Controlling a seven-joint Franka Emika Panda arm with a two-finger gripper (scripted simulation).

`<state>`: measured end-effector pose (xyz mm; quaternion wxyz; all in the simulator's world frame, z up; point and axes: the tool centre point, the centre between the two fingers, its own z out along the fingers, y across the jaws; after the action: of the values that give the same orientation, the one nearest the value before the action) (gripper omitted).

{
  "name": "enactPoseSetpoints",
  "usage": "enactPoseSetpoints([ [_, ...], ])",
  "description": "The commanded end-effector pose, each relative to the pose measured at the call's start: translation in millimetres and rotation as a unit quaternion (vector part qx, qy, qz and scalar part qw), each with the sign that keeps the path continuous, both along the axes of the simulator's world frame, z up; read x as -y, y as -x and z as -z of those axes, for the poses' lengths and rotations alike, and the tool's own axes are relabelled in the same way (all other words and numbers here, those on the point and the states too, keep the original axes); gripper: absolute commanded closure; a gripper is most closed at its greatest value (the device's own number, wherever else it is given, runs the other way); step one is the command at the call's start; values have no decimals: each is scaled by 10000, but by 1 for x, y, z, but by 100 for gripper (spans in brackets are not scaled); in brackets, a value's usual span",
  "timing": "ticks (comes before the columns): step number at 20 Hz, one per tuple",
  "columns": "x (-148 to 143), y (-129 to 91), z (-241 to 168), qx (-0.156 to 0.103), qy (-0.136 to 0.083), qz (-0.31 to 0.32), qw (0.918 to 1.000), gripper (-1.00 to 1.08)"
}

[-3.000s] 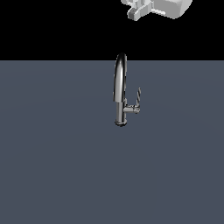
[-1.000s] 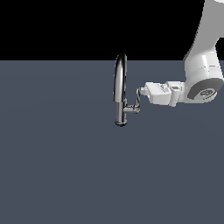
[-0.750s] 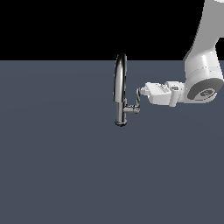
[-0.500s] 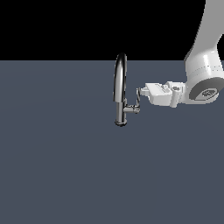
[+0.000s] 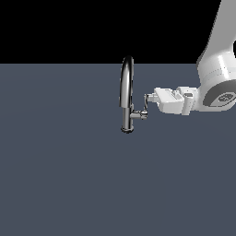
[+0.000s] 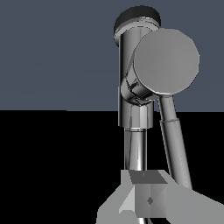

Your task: Turn on the faucet by rotating a designated handle.

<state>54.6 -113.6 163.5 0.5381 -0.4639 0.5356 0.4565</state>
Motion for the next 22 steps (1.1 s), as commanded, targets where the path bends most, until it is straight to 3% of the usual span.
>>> enactPoseSetpoints([
  [1,-3,8,-2,-3,-21,-32,10000,108],
  [8,-6,27,-5,-3,-21,-32,10000,108],
  [10,1,24,-3,5,18,35,10000,108],
  [22,-10,66,26,0,-12,-15,10000,108],
])
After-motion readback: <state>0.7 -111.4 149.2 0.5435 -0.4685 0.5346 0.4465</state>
